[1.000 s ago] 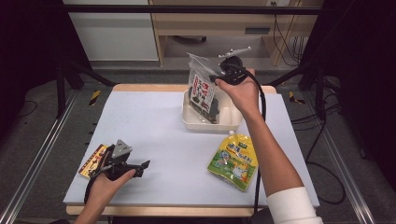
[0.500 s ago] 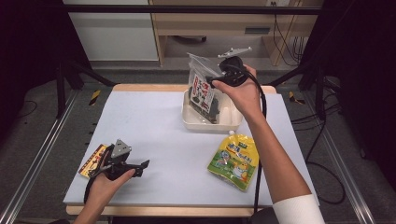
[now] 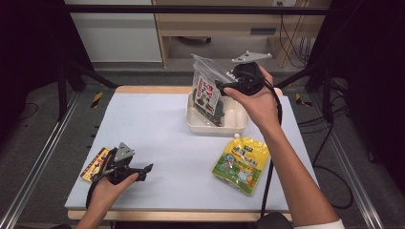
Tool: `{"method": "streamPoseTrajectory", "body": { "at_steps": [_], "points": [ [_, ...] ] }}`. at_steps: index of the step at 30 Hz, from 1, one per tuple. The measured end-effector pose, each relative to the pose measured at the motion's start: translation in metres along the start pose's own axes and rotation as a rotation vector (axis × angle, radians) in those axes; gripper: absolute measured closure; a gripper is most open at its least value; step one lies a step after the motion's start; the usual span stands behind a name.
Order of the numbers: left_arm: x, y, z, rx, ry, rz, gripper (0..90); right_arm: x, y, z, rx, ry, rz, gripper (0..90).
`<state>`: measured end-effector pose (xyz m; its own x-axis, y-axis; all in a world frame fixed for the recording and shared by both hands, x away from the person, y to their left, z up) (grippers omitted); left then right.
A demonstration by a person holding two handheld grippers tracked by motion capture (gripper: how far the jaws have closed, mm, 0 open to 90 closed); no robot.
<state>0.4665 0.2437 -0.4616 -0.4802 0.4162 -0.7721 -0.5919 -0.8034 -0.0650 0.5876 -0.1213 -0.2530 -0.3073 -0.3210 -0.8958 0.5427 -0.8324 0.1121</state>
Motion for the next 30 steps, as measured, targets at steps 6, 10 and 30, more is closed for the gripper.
{"method": "streamPoseTrajectory", "body": {
  "at_steps": [6, 10, 30],
  "points": [
    [0.000, 0.000, 0.000, -0.002, 0.000, 0.000, 9.8, 0.002, 0.000, 0.013, 0.002, 0.019, 0.005, 18.2],
    [0.000, 0.000, 0.000, -0.002, 0.001, 0.002, 9.8, 0.007, 0.000, 0.023, 0.011, 0.034, 0.003, 18.0],
    [0.001, 0.000, -0.001, -0.017, -0.011, -0.007, 9.8, 0.087, 0.014, 0.070, 0.082, 0.022, -0.045, 24.9]
  ]
}}
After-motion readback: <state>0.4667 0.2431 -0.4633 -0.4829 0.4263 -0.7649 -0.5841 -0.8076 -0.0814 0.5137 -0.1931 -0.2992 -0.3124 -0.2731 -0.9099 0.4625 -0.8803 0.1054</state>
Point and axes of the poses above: each handheld gripper's, and its own axes: z roughly backward along the jaws, x roughly out of its underside, y roughly to its right, the point moved 2 cm from there along -z, roughly forward along the jaws, and after that the axes turned 1 degree about -z, right-handed, at the moved point
